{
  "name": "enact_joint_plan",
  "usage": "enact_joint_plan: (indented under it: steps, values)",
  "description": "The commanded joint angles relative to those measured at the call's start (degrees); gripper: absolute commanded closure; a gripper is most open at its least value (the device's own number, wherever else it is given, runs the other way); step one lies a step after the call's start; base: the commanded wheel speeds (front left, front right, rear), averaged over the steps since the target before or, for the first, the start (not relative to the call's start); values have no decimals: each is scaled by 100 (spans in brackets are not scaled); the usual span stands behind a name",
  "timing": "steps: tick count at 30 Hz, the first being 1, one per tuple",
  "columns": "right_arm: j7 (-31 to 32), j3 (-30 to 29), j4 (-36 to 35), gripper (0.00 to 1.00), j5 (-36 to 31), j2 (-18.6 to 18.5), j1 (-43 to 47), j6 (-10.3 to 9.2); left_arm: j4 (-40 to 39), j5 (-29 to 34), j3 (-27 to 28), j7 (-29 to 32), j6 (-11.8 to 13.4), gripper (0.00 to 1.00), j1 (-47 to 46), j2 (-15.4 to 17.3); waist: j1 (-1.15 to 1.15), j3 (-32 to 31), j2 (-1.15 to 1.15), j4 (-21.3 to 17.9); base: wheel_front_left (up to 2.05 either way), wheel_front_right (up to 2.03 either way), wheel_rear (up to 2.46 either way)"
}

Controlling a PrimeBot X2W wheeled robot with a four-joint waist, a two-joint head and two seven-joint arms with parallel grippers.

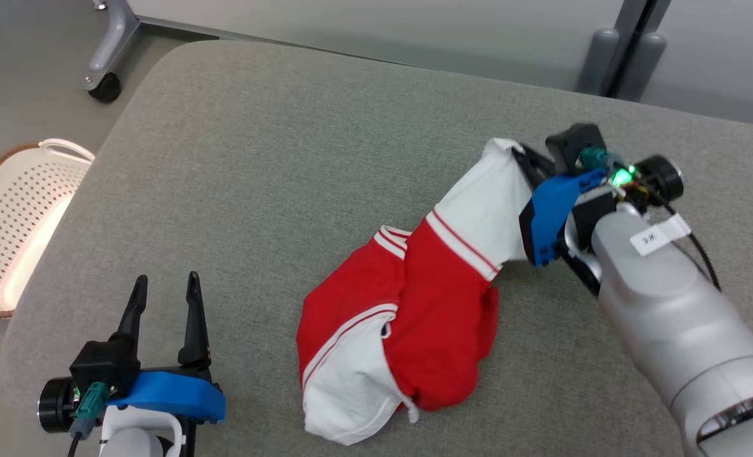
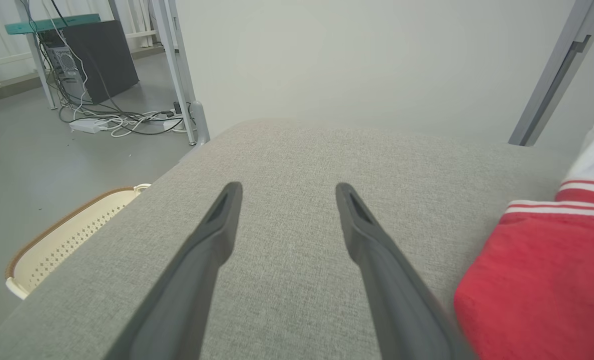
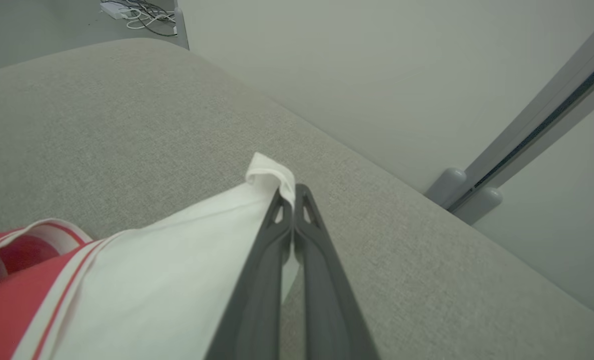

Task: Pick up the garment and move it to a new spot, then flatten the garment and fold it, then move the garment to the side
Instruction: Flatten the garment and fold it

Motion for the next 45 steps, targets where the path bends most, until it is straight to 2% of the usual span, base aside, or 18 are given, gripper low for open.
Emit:
enact_joint_plan:
  steps: [1,11,16,18,25,29,32,38,45]
  values:
    - [-62,12,0,100,-39,-35,-304,1,2,-34,-25,-15,-18,0,-78,-6,0,45,-1,87,0,0,0]
    - [-342,-207,228,100,-361,-174,-1939,1,17,-336,-437,-15,50,0,-304,-6,0,241,-1,643,0,0,0]
    - [-302,-383,434,98,-659,-171,-2160,1,15,-471,-562,-15,114,0,-338,-8,0,341,-1,756,0,0,0]
    - [-153,-483,491,0,-739,-149,-2048,1,11,-500,-588,-15,147,0,-313,-13,0,353,-1,737,0,0,0]
    - [-466,-760,520,0,-797,-170,-1567,1,19,-402,-482,-15,180,0,-218,-9,0,223,-1,482,0,0,0]
    - [-588,-730,262,0,-641,-114,-929,1,-3,-270,-314,-15,160,0,-78,-13,0,22,-1,227,0,0,0]
    - [-596,-492,-367,0,-492,-56,-209,2,-38,-174,-174,-15,139,0,59,19,0,-145,-1,10,0,0,0]
    - [-599,-1,-1751,0,69,-197,1382,1,-126,-44,42,-15,114,0,334,60,0,-421,-1,-343,0,0,0]
    - [-572,719,-3031,0,465,-406,2878,1,-203,45,139,-15,87,0,461,73,0,-553,-1,-534,0,0,0]
